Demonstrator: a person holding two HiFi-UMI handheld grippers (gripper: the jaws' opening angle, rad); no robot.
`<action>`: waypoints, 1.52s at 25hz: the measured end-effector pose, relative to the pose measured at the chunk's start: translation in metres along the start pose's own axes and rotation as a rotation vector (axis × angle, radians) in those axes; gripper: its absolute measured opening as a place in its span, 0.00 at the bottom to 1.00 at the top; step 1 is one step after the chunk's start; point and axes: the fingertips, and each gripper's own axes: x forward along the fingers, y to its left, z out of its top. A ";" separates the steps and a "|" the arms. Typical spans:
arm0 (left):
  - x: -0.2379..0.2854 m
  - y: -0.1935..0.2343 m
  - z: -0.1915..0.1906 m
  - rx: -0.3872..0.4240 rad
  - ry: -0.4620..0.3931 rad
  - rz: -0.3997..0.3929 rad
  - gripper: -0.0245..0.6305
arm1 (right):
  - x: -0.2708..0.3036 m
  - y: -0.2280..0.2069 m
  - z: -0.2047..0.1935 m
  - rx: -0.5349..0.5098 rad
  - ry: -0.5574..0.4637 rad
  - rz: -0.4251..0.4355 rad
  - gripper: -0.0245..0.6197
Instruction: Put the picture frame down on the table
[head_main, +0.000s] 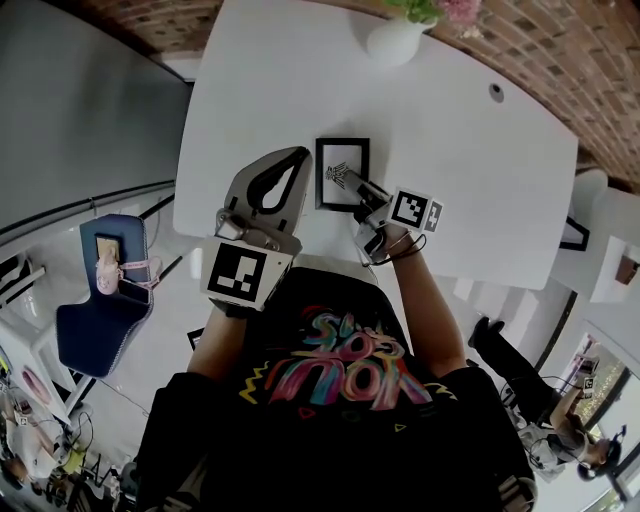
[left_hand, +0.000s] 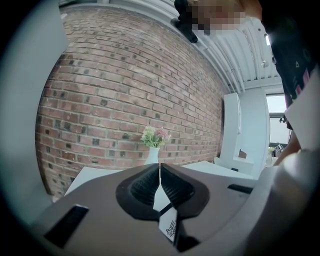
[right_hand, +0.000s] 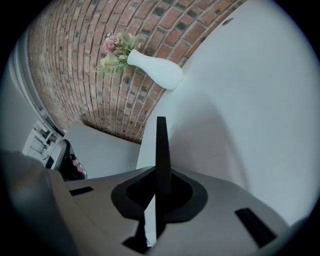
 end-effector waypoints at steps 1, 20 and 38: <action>-0.001 0.000 -0.001 -0.001 0.001 0.000 0.08 | 0.000 -0.001 0.000 -0.005 0.007 -0.007 0.12; 0.003 -0.002 0.003 0.006 0.008 -0.018 0.08 | 0.004 -0.009 -0.007 -0.329 0.136 -0.218 0.29; 0.002 0.004 0.003 0.003 0.008 -0.011 0.08 | -0.005 -0.018 0.011 -0.519 0.077 -0.401 0.41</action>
